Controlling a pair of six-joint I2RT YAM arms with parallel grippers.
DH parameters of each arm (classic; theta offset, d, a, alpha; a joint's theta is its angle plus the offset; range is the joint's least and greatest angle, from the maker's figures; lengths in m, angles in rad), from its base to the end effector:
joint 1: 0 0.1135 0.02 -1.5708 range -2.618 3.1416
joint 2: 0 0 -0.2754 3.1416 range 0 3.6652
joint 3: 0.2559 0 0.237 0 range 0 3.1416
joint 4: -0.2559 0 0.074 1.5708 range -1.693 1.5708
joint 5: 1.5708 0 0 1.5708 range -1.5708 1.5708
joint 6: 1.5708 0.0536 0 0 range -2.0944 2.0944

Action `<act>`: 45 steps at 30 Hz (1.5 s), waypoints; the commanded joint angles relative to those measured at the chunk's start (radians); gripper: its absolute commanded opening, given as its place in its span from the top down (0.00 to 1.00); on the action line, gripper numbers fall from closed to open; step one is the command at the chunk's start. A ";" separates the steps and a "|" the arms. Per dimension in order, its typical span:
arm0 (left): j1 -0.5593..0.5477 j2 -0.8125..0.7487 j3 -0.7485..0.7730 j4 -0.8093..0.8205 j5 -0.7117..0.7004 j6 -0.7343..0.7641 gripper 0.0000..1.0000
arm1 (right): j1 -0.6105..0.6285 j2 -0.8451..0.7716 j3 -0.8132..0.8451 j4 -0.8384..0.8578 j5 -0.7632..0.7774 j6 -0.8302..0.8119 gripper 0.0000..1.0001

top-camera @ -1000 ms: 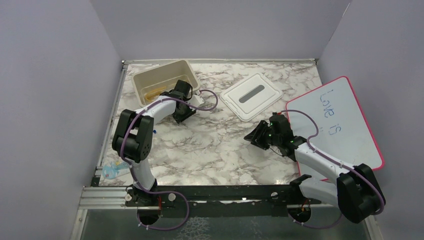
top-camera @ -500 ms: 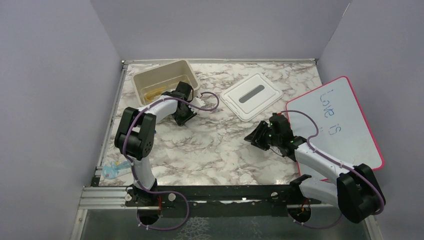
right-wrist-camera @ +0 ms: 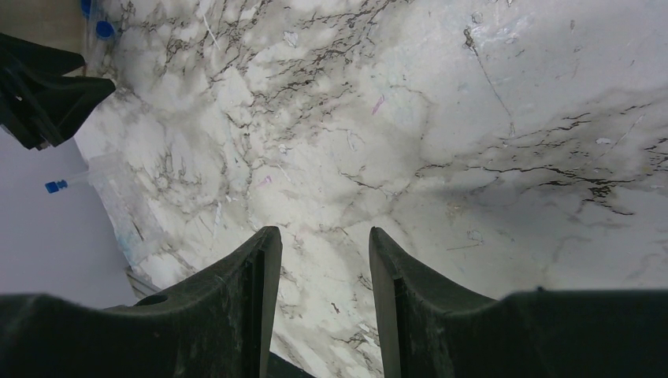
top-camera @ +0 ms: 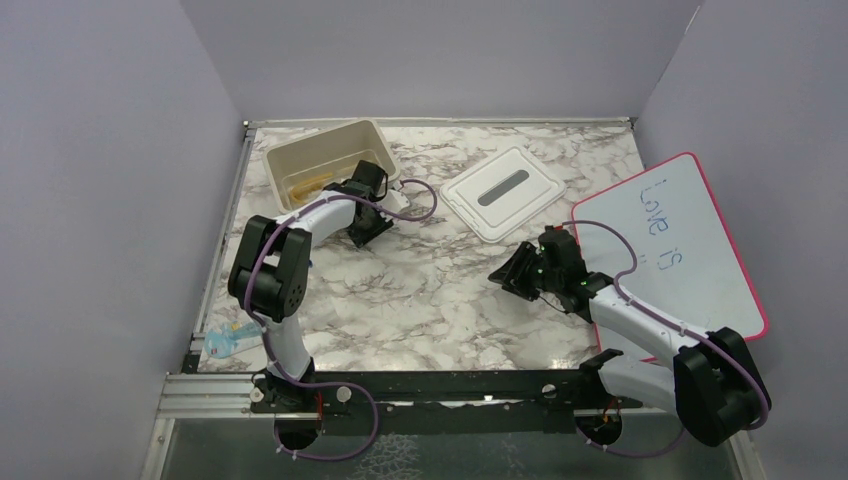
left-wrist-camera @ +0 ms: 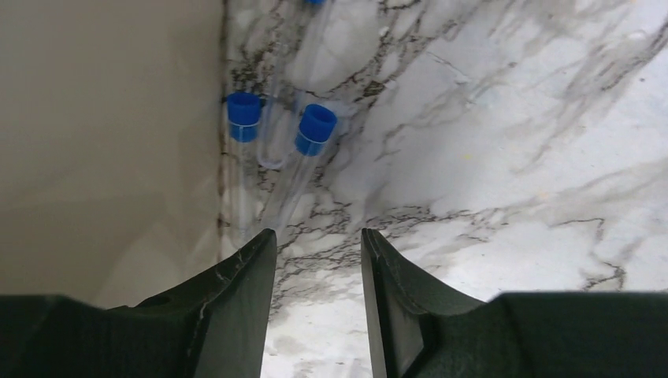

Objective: Organize the chemistry lab equipment

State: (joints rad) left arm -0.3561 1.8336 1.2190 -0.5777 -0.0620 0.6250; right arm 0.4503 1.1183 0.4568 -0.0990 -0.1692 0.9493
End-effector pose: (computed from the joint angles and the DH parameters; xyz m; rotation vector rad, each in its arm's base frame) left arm 0.3391 -0.1226 0.1778 1.2908 2.4516 0.1563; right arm 0.1845 0.0992 0.1802 0.5277 2.4380 0.8503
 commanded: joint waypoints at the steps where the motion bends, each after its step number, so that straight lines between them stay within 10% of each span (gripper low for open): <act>1: -0.009 -0.054 -0.013 0.065 -0.080 0.006 0.51 | -0.001 -0.001 0.011 0.009 -0.001 -0.009 0.51; 35: 0.067 0.026 0.046 0.075 0.006 -0.066 0.36 | -0.002 -0.012 0.013 -0.009 0.002 -0.011 0.51; 45: 0.068 -0.035 -0.015 0.054 0.165 -0.015 0.55 | -0.001 -0.001 0.015 0.004 -0.008 -0.009 0.51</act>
State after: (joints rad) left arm -0.2943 1.8488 1.2278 -0.5198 0.0158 0.5865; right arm 0.4503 1.1183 0.4568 -0.0990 -0.1696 0.9489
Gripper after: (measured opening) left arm 0.524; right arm 0.493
